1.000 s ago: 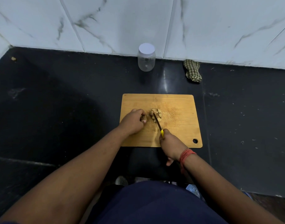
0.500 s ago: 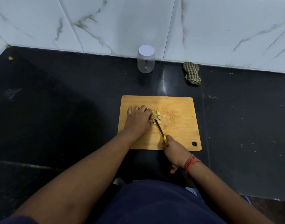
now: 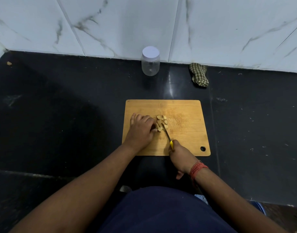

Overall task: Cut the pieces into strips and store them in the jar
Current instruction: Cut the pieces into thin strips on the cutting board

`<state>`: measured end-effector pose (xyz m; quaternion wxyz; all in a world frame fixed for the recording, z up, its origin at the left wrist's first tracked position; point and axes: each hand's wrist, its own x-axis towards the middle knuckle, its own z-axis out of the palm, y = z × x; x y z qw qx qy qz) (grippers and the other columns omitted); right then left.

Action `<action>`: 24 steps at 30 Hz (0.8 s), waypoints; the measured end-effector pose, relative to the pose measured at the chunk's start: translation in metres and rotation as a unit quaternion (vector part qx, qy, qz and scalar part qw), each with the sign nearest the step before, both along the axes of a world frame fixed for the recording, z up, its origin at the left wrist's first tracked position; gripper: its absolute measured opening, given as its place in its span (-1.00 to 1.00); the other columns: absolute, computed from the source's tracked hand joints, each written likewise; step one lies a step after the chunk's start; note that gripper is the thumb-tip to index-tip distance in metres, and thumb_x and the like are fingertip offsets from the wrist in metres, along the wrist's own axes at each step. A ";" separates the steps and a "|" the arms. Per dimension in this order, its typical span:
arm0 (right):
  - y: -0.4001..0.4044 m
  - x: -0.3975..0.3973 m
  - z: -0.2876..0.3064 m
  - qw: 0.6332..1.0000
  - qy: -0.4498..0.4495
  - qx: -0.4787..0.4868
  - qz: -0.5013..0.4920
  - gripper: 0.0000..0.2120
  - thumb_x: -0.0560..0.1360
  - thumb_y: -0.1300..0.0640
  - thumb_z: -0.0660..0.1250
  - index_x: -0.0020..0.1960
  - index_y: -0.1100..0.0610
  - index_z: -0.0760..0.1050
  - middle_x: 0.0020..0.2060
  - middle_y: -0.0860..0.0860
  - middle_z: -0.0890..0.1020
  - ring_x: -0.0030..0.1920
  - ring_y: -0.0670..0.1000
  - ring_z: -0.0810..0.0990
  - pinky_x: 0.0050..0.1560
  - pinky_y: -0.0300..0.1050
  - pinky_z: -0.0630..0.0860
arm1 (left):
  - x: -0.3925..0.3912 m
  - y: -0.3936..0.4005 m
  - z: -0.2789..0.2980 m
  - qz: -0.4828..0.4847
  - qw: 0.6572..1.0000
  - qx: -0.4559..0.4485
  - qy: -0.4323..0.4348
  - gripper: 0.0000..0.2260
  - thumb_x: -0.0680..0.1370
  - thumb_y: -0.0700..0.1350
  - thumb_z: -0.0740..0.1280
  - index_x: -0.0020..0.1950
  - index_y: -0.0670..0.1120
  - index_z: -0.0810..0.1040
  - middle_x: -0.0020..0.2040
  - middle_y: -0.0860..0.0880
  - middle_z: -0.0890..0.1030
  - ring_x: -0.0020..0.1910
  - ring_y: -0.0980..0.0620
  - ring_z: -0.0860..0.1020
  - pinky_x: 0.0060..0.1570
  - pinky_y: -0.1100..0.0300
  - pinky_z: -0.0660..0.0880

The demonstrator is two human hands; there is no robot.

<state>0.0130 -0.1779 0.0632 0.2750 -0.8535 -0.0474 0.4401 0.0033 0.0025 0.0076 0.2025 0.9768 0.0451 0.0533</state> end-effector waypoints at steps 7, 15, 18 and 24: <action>0.003 -0.005 0.001 0.999 -0.007 0.007 0.051 -0.69 0.65 0.21 -0.01 0.39 0.11 0.18 -0.10 0.15 0.46 -0.37 0.24 0.59 -0.48 0.21 0.59 | -0.018 -0.001 -0.008 -0.002 0.998 0.007 -0.057 -0.85 0.52 -0.05 0.43 0.06 0.00 0.58 0.09 0.06 0.62 0.15 -0.01 0.47 0.43 -0.12 0.20; -0.001 -0.008 -0.005 0.998 -0.029 0.013 0.048 -0.65 0.64 0.22 0.00 0.42 0.10 0.16 -0.18 0.10 0.46 -0.35 0.15 0.56 -0.47 0.15 0.60 | -0.025 0.004 -0.016 0.042 0.999 -0.014 -0.027 -0.88 0.54 -0.05 0.41 0.05 0.00 0.58 0.06 0.08 0.62 0.11 0.01 0.47 0.38 -0.09 0.28; 0.000 -0.014 -0.008 0.995 -0.046 0.006 0.084 -0.66 0.64 0.23 0.03 0.41 0.18 0.19 -0.23 0.04 0.45 -0.33 0.02 0.50 -0.24 0.10 0.59 | -0.026 0.005 -0.019 0.066 0.997 -0.028 -0.023 -0.89 0.55 -0.03 0.40 0.04 0.00 0.58 0.04 0.09 0.61 0.10 0.02 0.47 0.35 -0.10 0.31; -0.001 -0.010 -0.004 1.000 -0.008 0.013 0.015 -0.62 0.64 0.22 -0.01 0.44 0.07 0.15 -0.12 0.16 0.46 -0.33 0.23 0.58 -0.49 0.18 0.59 | -0.023 -0.002 -0.016 0.072 0.996 -0.046 -0.019 -0.85 0.56 0.03 0.39 0.07 0.00 0.59 0.07 0.07 0.62 0.13 0.01 0.46 0.36 -0.07 0.27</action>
